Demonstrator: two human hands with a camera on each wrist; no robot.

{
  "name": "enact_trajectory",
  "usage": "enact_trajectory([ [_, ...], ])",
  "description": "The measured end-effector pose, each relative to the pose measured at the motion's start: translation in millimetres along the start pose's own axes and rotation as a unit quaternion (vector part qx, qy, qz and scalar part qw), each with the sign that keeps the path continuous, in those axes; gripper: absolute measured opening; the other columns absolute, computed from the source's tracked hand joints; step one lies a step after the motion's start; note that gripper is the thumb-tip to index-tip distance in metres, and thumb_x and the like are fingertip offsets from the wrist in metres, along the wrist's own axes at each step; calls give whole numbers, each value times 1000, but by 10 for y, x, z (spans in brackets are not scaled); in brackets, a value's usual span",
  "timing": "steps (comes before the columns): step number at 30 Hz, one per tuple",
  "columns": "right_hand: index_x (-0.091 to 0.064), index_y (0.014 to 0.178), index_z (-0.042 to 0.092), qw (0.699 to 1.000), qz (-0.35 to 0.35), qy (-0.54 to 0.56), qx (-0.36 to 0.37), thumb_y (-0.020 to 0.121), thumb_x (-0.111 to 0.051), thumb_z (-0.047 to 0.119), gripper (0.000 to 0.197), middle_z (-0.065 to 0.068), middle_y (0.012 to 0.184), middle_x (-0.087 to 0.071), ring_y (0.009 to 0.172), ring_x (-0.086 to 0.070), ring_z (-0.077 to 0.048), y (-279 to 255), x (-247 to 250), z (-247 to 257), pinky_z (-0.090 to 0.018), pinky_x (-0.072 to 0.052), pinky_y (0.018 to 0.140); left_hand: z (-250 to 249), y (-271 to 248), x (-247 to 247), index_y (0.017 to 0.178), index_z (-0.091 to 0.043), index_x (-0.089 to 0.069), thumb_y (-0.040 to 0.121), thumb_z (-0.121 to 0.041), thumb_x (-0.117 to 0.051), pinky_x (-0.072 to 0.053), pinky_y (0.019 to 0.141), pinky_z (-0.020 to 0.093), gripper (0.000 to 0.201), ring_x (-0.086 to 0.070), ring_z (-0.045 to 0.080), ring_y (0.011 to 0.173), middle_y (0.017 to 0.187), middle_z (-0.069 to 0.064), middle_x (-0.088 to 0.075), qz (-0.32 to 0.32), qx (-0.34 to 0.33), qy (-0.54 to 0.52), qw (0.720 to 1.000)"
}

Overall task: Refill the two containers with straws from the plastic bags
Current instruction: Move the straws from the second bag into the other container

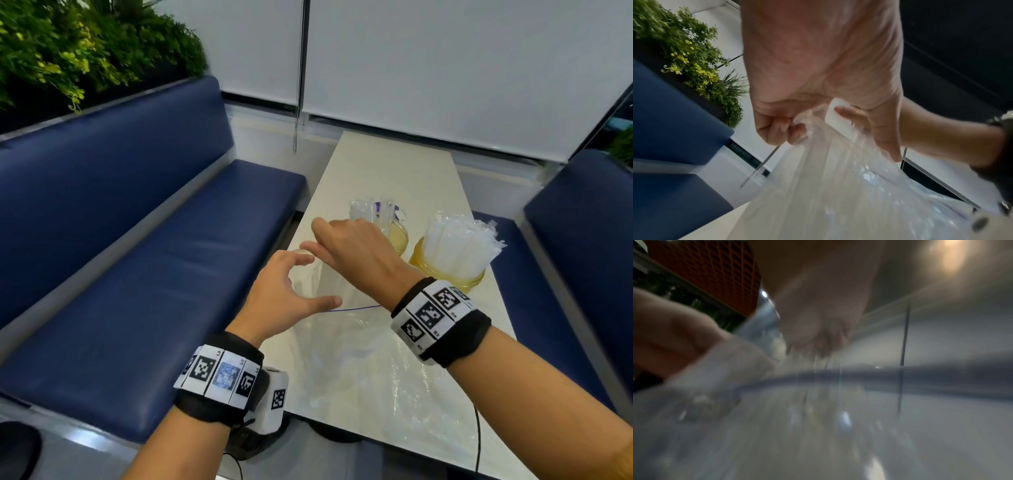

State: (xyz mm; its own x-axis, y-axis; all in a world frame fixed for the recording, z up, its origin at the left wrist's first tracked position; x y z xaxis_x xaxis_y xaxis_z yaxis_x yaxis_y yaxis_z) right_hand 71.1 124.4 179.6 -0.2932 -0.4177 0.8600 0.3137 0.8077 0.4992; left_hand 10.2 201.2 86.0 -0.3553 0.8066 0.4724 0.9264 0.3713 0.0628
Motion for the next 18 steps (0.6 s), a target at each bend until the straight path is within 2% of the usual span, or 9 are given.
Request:
enact_trajectory([
  [2,-55,76,6,999,-36,30,6,87,-77,28,32,-6,48,-52,39,-29,-24,86,122,29,-25,-26,41,-1,15,-30,117,-38,-56,54,-64,-88,-44,87,23,75,-51,1,109,120,-20,-51,-15,13,10,1000],
  [4,-55,79,7,998,-49,38,9,92,-71,32,32,-7,52,-53,39,-39,-26,186,196,53,-29,-34,40,-42,38,-65,108,-39,-56,51,-71,-85,-43,77,22,72,-50,2,101,112,-19,-50,-27,21,33,999],
  [7,-54,82,9,998,-49,40,10,95,-65,38,34,-6,56,-53,44,-45,-31,313,252,113,-34,-38,42,-50,99,-104,86,-31,-49,53,-69,-86,-43,64,28,62,-49,6,82,93,-15,-47,-68,29,24,997],
  [9,-54,82,10,997,-46,57,5,96,-65,39,34,-4,58,-53,48,-45,-30,357,263,144,-34,-37,44,-6,153,-135,95,-24,-55,56,-70,-83,-54,72,41,67,-57,11,87,98,-9,-55,-97,25,5,995],
  [10,-55,81,10,996,-46,74,-1,95,-65,40,35,-2,59,-51,50,-45,-29,367,257,147,-33,-34,47,18,179,-153,102,-24,-56,58,-71,-80,-56,76,45,69,-60,13,91,102,-7,-58,-103,21,3,994],
  [12,-56,80,10,992,-39,117,-26,93,-67,41,36,0,60,-52,53,-45,-25,372,213,101,-32,-35,52,59,221,-193,109,-26,-55,59,-73,-77,-56,76,47,72,-62,14,93,103,-5,-61,-105,14,7,994],
  [14,-58,78,9,986,-32,158,-54,92,-68,44,38,-2,61,-58,56,-50,-23,364,149,24,-37,-45,54,85,250,-217,110,-26,-54,58,-76,-75,-56,75,47,75,-62,13,92,101,-6,-61,-103,16,5,995],
  [16,-60,79,9,980,-35,185,-72,90,-69,46,39,-3,64,-61,59,-53,-21,338,114,-36,-41,-51,59,118,270,-250,109,-29,-55,59,-75,-75,-57,75,47,71,-63,12,93,102,-8,-62,-95,22,-16,995],
  [18,-61,84,12,970,-40,222,-93,88,-71,49,39,2,68,-61,61,-54,-17,302,117,-84,-41,-53,62,139,282,-266,110,-33,-54,63,-73,-75,-58,75,48,65,-65,10,93,104,-9,-65,-93,26,-38,995],
])
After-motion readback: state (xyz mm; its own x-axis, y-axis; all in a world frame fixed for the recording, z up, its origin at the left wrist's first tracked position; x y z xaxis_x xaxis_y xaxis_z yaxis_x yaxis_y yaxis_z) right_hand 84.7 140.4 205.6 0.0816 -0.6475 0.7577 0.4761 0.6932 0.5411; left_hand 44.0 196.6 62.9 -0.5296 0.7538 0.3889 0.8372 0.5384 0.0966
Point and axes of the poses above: each hand's wrist, its own y-axis towards the middle knuckle, its own x-axis out of the back of the hand, z = x × y, the point moved 8 cm from there along y, towards the middle knuckle
